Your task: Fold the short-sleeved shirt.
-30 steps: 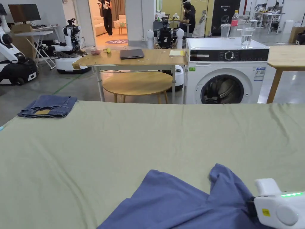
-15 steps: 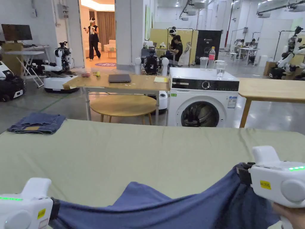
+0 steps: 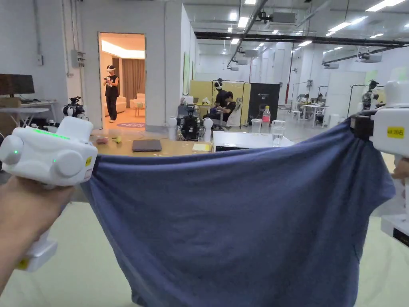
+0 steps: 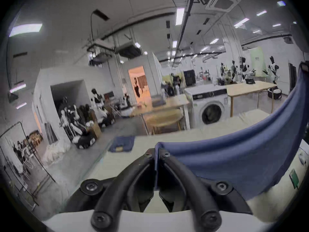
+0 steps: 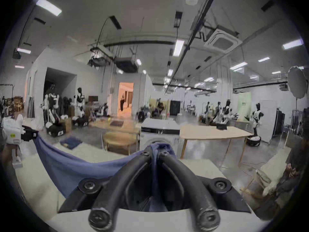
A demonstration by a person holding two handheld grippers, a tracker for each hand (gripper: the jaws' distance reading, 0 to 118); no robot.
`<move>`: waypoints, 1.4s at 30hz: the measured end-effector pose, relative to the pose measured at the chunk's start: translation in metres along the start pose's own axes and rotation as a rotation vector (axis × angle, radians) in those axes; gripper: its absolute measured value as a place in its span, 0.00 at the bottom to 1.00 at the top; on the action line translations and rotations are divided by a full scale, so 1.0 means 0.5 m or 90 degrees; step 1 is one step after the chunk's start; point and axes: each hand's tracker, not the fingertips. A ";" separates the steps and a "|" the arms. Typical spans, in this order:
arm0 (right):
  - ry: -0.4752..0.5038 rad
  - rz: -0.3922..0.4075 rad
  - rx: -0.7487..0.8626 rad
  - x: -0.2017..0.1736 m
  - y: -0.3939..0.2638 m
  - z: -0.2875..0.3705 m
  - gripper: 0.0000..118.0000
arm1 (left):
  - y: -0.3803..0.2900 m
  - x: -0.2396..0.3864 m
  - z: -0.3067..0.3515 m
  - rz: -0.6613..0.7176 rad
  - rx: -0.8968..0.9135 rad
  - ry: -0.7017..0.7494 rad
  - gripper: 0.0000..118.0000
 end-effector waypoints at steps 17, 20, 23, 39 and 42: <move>-0.016 -0.027 0.010 0.022 -0.037 -0.112 0.01 | 0.010 0.014 -0.086 -0.017 0.014 0.025 0.00; -0.018 -0.030 -0.005 0.035 -0.096 -0.101 0.01 | -0.053 0.028 -0.090 -0.013 0.000 0.017 0.00; -0.007 -0.047 -0.016 0.050 -0.128 -0.059 0.01 | -0.093 0.028 -0.063 0.008 -0.015 -0.008 0.00; 0.021 0.018 -0.254 -0.007 -0.682 0.351 0.01 | -0.643 0.077 0.248 0.016 -0.210 -0.088 0.00; 0.017 -0.008 -0.369 -0.011 -0.825 0.379 0.01 | -0.771 0.077 0.260 0.069 -0.298 -0.106 0.00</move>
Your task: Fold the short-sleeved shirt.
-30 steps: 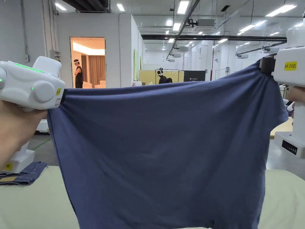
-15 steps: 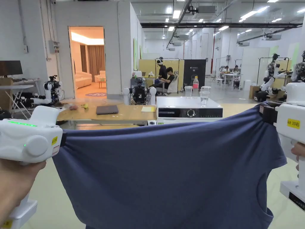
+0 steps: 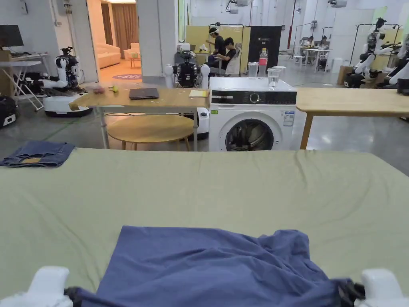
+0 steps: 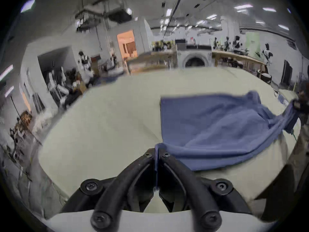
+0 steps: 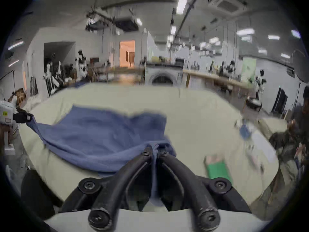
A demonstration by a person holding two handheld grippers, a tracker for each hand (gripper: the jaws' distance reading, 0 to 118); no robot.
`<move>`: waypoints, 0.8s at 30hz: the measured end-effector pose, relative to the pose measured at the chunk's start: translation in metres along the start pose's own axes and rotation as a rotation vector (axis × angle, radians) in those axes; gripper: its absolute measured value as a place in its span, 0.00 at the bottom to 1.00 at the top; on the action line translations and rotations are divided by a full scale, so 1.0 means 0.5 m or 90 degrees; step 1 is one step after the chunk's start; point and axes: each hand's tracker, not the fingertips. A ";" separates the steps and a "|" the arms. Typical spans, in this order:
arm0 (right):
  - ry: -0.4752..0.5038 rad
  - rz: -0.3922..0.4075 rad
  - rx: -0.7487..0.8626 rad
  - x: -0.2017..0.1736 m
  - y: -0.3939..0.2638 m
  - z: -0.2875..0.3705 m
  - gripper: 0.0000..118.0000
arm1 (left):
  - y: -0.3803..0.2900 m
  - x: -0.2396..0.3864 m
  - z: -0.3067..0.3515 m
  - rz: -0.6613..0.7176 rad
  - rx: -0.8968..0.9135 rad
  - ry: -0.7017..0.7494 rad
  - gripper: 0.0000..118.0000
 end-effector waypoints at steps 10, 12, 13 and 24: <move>0.055 -0.005 0.047 -0.052 -0.003 0.091 0.90 | -0.004 0.015 0.090 -0.023 0.080 -0.023 0.95; 0.070 0.005 0.082 -0.084 0.002 0.126 0.89 | -0.026 0.019 0.095 -0.010 0.097 -0.048 0.95; 0.068 0.002 0.089 -0.097 -0.006 0.141 0.90 | -0.032 0.022 0.098 -0.009 0.095 -0.053 0.95; 0.069 0.013 0.099 -0.158 -0.062 0.139 0.00 | -0.153 0.034 0.132 -0.001 0.053 -0.006 0.00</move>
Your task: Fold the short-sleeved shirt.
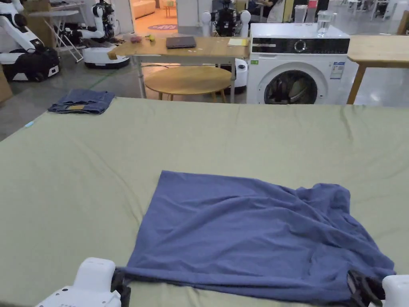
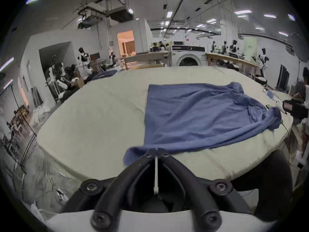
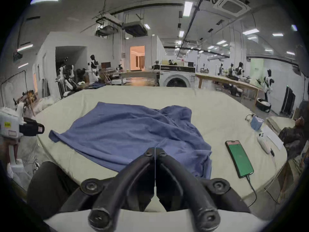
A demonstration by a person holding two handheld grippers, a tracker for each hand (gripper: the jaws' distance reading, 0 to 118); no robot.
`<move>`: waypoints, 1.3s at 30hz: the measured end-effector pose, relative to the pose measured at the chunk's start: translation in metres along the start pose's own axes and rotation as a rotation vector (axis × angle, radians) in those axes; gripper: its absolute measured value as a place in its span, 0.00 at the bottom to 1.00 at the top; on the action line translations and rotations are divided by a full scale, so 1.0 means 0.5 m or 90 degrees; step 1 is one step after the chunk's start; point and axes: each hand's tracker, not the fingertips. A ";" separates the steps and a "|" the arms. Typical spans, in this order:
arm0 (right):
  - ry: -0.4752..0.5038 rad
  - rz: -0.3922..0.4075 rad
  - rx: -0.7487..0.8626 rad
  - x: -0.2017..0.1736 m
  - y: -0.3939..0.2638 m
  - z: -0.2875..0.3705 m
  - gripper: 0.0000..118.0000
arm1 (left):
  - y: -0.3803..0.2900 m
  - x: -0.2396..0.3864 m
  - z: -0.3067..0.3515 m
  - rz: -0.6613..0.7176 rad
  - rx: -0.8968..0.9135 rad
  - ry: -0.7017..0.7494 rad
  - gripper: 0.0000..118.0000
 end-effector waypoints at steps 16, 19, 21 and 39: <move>-0.025 -0.029 -0.074 0.066 -0.010 -0.029 0.00 | -0.003 -0.105 -0.172 0.000 -0.080 -0.045 0.97; -0.038 -0.031 -0.081 0.087 -0.010 -0.024 0.00 | 0.004 -0.116 -0.213 -0.013 -0.108 -0.058 0.78; -0.056 -0.023 -0.088 0.097 -0.008 -0.018 0.00 | 0.008 -0.114 -0.219 -0.017 -0.106 -0.065 0.23; -0.026 -0.089 -0.139 0.193 -0.077 -0.093 0.01 | 0.036 -0.051 -0.127 -0.047 -0.096 -0.070 0.00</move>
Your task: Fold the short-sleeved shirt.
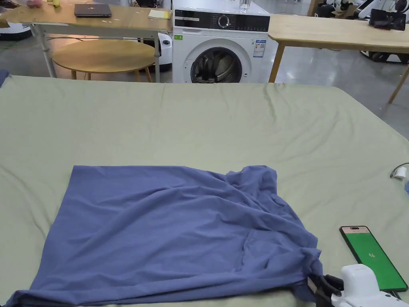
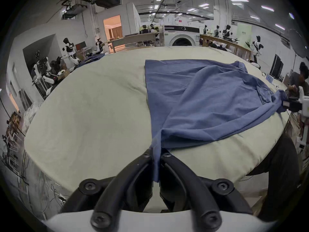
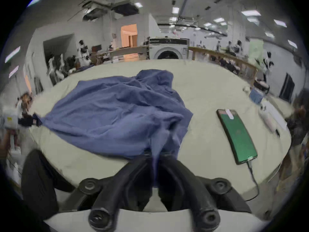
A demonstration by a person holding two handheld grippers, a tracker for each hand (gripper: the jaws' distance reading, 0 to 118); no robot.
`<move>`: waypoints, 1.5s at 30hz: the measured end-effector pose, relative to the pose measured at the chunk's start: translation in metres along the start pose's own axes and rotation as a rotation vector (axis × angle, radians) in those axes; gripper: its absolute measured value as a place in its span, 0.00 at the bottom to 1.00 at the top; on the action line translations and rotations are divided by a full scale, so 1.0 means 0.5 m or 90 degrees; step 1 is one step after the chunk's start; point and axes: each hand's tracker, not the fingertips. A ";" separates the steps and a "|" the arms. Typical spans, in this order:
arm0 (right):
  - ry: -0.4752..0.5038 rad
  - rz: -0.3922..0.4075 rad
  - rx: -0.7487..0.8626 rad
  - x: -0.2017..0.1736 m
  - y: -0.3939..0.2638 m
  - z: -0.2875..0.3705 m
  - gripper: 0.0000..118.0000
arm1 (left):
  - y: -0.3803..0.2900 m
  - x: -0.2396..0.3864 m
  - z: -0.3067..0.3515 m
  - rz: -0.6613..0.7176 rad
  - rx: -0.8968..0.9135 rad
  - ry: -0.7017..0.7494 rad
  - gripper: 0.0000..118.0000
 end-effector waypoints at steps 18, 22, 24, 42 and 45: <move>-0.051 0.030 0.084 -0.006 0.245 -0.041 0.01 | 0.280 -0.014 -0.014 -0.098 0.009 0.064 0.00; -0.089 0.035 -0.009 0.010 0.247 -0.182 0.01 | 0.307 -0.023 -0.161 -0.062 -0.114 0.032 0.00; -0.090 0.013 -0.056 0.020 0.227 -0.227 0.01 | 0.292 -0.024 -0.214 -0.030 -0.174 0.027 0.00; -0.019 -0.007 0.143 -0.149 0.099 0.056 0.75 | 0.090 0.109 0.070 0.056 0.103 0.070 0.87; -0.026 0.031 0.143 -0.188 0.055 0.062 0.00 | 0.026 0.078 0.033 0.105 0.068 0.039 0.06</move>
